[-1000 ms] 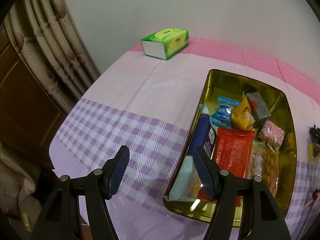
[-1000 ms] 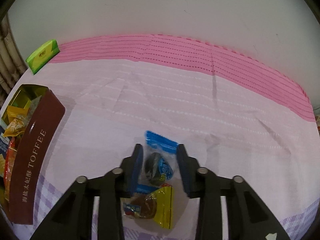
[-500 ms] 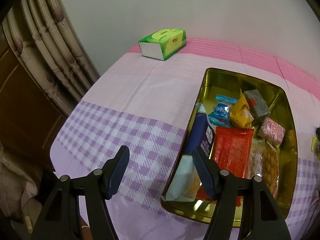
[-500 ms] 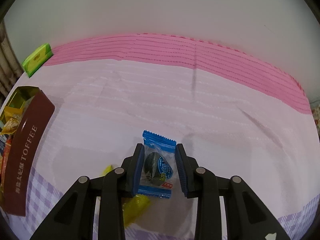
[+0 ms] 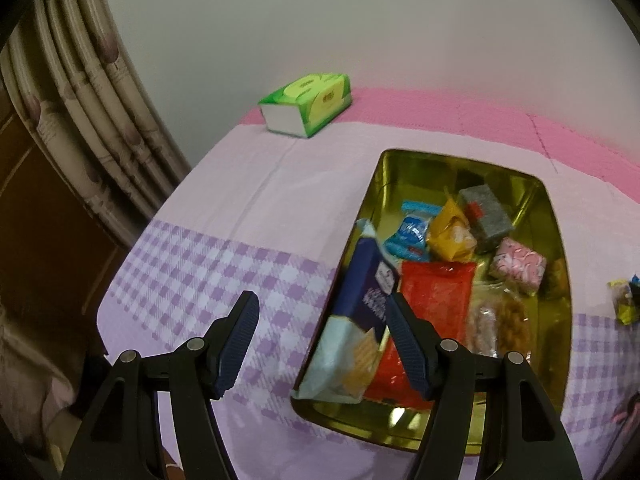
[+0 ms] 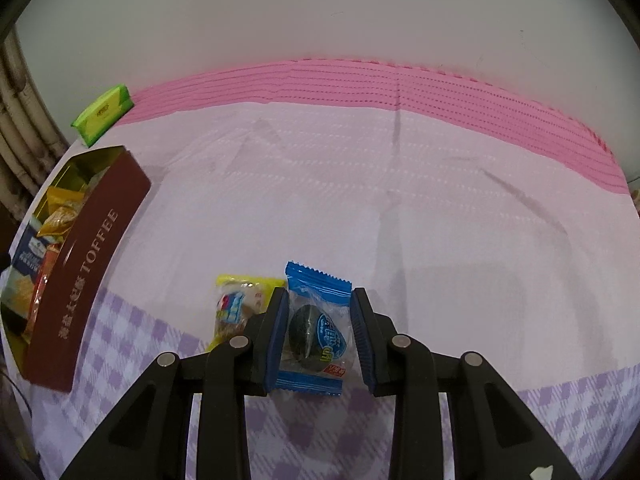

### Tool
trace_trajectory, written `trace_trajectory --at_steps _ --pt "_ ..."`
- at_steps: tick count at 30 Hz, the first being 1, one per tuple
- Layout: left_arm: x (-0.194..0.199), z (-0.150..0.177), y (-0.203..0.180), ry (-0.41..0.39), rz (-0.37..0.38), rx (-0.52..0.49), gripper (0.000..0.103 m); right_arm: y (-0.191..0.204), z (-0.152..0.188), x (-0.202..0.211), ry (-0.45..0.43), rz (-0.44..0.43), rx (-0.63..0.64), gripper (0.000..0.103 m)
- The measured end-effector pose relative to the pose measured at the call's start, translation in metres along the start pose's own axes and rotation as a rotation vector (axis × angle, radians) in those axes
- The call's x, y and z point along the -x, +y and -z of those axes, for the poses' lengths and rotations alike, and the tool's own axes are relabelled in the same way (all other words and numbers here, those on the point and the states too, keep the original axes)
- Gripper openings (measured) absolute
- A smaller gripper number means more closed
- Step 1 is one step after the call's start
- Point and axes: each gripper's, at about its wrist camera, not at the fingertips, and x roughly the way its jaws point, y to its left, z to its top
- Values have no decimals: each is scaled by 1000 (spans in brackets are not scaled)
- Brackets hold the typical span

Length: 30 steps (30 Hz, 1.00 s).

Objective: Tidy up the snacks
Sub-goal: 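Lower the left gripper onto the yellow-wrapped candy and close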

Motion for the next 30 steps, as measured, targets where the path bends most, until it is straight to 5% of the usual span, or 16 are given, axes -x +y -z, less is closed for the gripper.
trace_trajectory --at_steps 8,15,23,30 --pt "18 -9 -25 -32 38 -38 67 -12 3 5 -15 17 17 22" --pt "27 -14 -52 -44 73 -91 67 -25 12 6 -32 -27 -54 38" --pt "36 -16 -79 -50 110 -145 67 -33 22 10 -18 -77 -103 38" --pt "40 -15 -102 -43 135 -194 67 -34 23 11 -9 -64 -82 27"
